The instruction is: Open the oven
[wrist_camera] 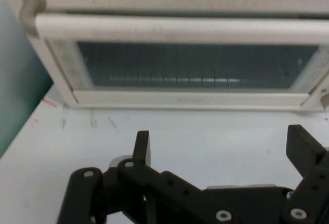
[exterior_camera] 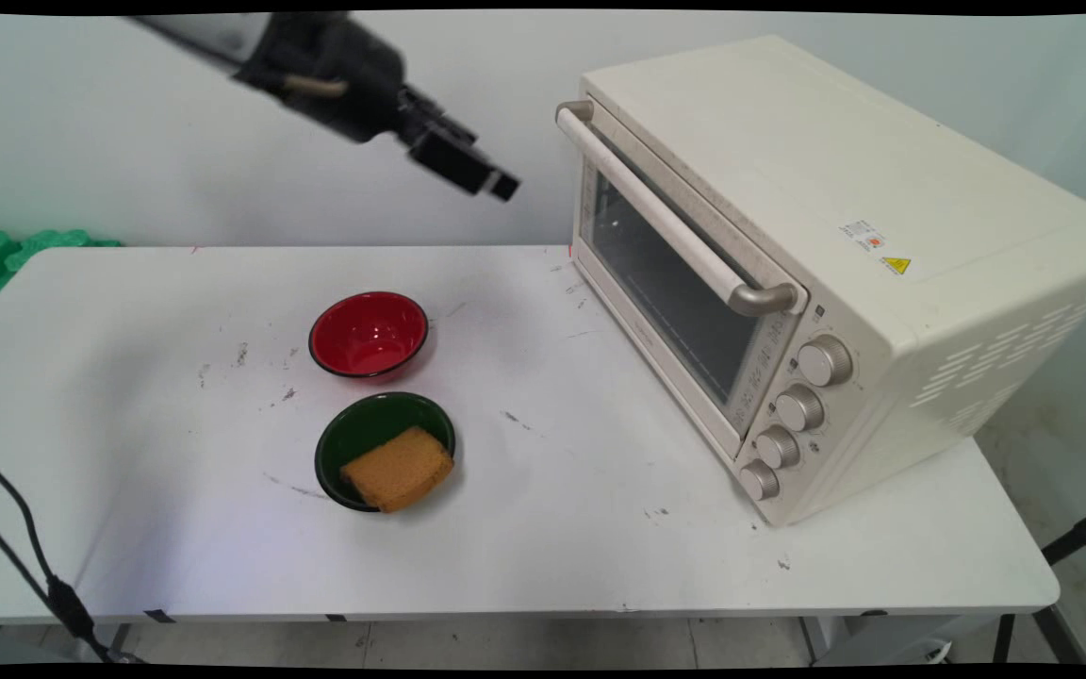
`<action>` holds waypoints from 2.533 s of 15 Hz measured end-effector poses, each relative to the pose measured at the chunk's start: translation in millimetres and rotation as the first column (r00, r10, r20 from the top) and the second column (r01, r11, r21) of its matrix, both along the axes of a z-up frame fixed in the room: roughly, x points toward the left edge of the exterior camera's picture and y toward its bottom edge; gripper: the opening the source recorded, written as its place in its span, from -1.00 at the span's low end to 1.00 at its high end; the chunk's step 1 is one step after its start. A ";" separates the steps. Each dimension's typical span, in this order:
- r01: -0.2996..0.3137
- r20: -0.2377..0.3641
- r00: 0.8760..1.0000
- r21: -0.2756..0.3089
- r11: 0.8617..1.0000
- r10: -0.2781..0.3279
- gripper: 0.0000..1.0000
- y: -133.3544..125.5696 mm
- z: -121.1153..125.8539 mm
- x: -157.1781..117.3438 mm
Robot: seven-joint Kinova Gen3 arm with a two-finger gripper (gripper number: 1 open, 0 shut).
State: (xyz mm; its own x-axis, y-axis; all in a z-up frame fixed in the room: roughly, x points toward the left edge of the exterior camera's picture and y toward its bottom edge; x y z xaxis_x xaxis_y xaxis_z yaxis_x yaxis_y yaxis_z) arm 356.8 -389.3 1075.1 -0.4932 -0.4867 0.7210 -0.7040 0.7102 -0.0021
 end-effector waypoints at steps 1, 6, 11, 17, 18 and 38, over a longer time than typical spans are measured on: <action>0.006 0.007 1.000 -0.007 1.000 -0.006 1.00 -5.5 3.9 -8.9; 0.027 0.034 0.999 -0.023 0.999 -0.026 1.00 -33.9 18.7 -50.2; 0.045 0.059 0.997 -0.024 0.999 -0.043 1.00 -60.8 21.3 -82.2; 0.061 0.079 0.995 -0.006 0.998 -0.060 -1.00 -82.9 14.6 -109.3; 0.062 0.083 0.995 -0.002 0.998 -0.062 -1.00 -86.4 12.8 -112.9; 0.074 0.125 0.989 0.059 0.996 -0.081 -1.00 -115.4 -18.9 -140.9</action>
